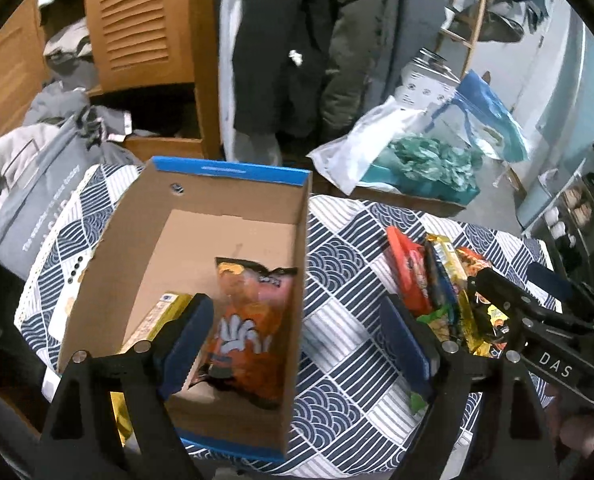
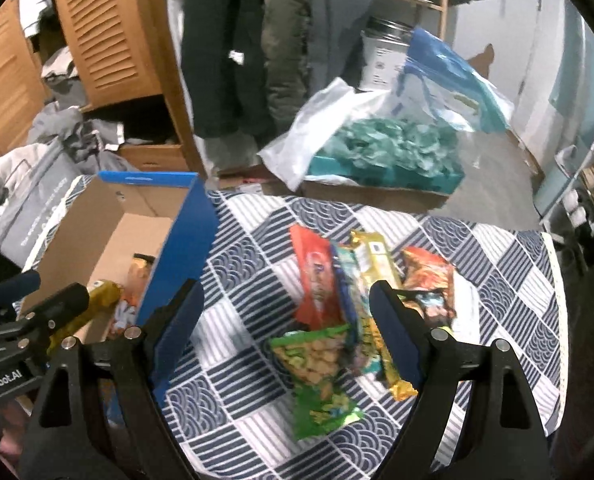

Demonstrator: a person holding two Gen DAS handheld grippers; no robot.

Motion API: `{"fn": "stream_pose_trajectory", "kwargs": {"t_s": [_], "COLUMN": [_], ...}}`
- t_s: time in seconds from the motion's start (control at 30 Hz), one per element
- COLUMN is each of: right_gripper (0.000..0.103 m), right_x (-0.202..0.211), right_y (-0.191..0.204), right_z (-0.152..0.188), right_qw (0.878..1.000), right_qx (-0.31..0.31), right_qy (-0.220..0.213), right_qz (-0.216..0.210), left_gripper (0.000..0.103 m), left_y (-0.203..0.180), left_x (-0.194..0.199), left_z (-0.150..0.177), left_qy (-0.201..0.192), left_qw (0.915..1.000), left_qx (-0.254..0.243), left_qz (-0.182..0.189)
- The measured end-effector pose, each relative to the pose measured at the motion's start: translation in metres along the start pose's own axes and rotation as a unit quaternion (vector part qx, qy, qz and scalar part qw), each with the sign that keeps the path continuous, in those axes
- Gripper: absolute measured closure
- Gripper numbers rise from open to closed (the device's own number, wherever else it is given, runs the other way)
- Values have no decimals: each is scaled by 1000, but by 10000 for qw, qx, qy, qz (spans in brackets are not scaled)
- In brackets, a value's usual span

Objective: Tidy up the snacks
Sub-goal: 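Move both tools back over the snack pile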

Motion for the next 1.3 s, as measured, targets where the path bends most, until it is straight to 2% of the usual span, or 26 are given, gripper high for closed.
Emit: {"fn": "stream_pose_trajectory", "kwargs": {"t_s": [0.33,0.53,0.73,1.0,1.2,1.3], "right_gripper": [17,17,17,17,17,17], "right_x": [-5,-16,-25,-47,-73,-83], "right_y": [-56,-89,-116,-140,-154,-162], "right_z": [1,4,6,12,28,35], "right_qw": [9992,9981,9972,9955,9924,9905], "right_qx": [-270,-395,-495,-649,-839,-882], "right_qy": [20,113,131,392,748,905], "right_qz": [309,465,546,574,508,545], "left_gripper": [17,17,17,17,17,17], "left_y": [-43,-69,-86,-100,-111,-116], "left_x": [-14,-31,-48,-71,-97,-107], "left_z": [-7,-3,0,2,6,9], "left_qy": [161,441,645,922,1136,1286], "left_qw": [9992,9976,9956,9929,9901,9889], "left_qx": [-355,-516,-677,-729,-824,-718], "left_qz": [68,161,94,158,61,178]}}
Point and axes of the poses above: each gripper's, at about its wrist camera, not at the fingertips, and x roughly against the way its jaws point, y to its left, z to its underside, the point moved 9 cm from there along -x, roughly the way its jaws point, and after that the axes turned 13 degrees about -x, right-handed, at the moved point
